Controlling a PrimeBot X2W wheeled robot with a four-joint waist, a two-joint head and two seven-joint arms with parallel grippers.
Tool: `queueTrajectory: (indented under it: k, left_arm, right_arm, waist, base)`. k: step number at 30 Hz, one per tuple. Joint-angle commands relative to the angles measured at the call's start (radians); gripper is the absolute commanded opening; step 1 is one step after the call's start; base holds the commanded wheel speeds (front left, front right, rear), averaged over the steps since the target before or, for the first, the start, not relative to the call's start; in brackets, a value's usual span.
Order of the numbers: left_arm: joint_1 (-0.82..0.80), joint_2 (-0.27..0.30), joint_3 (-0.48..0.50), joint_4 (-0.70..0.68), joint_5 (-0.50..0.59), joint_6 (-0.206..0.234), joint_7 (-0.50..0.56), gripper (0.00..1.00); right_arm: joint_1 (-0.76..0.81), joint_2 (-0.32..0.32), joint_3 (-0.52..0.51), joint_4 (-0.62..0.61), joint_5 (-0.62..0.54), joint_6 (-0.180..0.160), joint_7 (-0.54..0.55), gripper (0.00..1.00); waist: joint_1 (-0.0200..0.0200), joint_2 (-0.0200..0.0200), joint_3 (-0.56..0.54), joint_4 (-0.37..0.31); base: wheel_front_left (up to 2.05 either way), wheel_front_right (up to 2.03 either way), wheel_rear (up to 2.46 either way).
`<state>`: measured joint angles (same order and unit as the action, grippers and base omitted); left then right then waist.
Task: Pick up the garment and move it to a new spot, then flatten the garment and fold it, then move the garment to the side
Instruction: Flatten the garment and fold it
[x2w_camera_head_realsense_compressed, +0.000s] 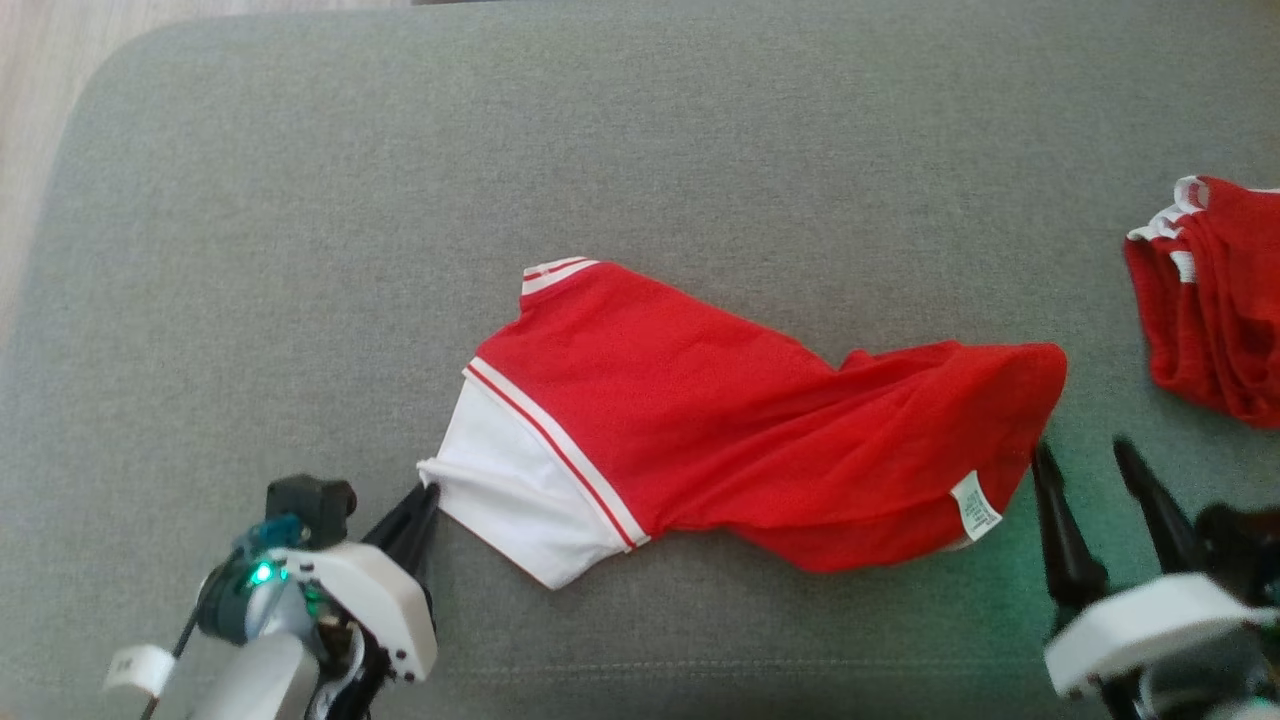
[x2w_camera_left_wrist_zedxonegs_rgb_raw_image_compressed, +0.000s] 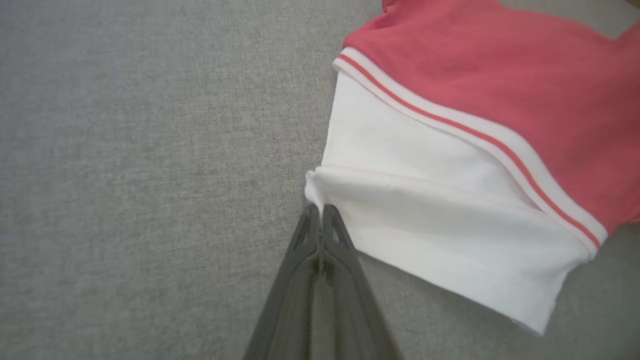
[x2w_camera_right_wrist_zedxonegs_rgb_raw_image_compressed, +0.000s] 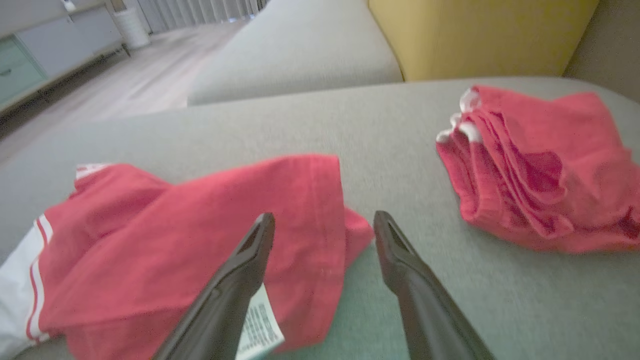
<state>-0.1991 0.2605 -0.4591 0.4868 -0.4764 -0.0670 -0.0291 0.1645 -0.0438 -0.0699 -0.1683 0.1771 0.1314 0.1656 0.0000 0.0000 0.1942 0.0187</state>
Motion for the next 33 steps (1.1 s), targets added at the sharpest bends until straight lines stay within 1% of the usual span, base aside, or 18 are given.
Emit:
queueTrajectory:
  k: [1,5,9,13,20,32,33]
  left_arm:
    - [0.005,0.031,0.031,-0.030,0.001,0.010,-0.003,0.00]
    - [0.026,0.044,0.038,-0.077,-0.003,0.028,0.003,0.00]
    - [0.034,0.048,0.040,-0.112,-0.007,0.041,0.010,0.00]
    - [0.031,0.047,0.038,-0.139,-0.006,0.049,0.011,0.00]
    - [0.024,0.051,0.034,-0.159,-0.006,0.056,0.010,0.00]
    - [0.017,0.059,0.036,-0.161,-0.014,0.061,-0.002,0.00]
    - [0.016,0.059,0.036,-0.160,-0.014,0.061,-0.003,0.00]
  right_arm:
    - [0.013,-0.017,0.008,-0.024,-0.001,-0.001,0.023,1.00]
    - [0.047,-0.042,-0.024,-0.014,0.023,-0.001,0.106,1.00]
    - [0.022,-0.069,-0.010,-0.010,0.055,-0.001,0.164,1.00]
    - [-0.025,-0.110,0.012,0.026,0.086,-0.001,0.205,1.00]
    - [-0.095,-0.176,0.060,0.101,0.129,-0.001,0.230,1.00]
    - [-0.153,-0.259,0.151,0.143,0.186,-0.001,0.226,1.00]
    - [-0.159,-0.267,0.160,0.146,0.193,-0.001,0.222,0.93]
  waist:
    - [0.0000,0.0000,0.000,0.002]
    - [0.0000,0.0000,0.003,0.010]
    - [0.0000,0.0000,0.011,0.014]
    - [0.0000,0.0000,0.019,0.019]
    - [0.0000,0.0000,0.033,0.028]
    - [0.0000,0.0000,0.046,0.030]
    - [0.0000,0.0000,0.047,0.031]
  base:
    - [0.00,0.00,0.00]
    - [0.00,0.00,0.00]
    - [0.00,0.00,0.00]
    - [0.00,0.00,0.00]
    - [0.00,0.00,0.00]
    - [0.00,0.00,0.00]
    - [0.00,0.00,0.00]
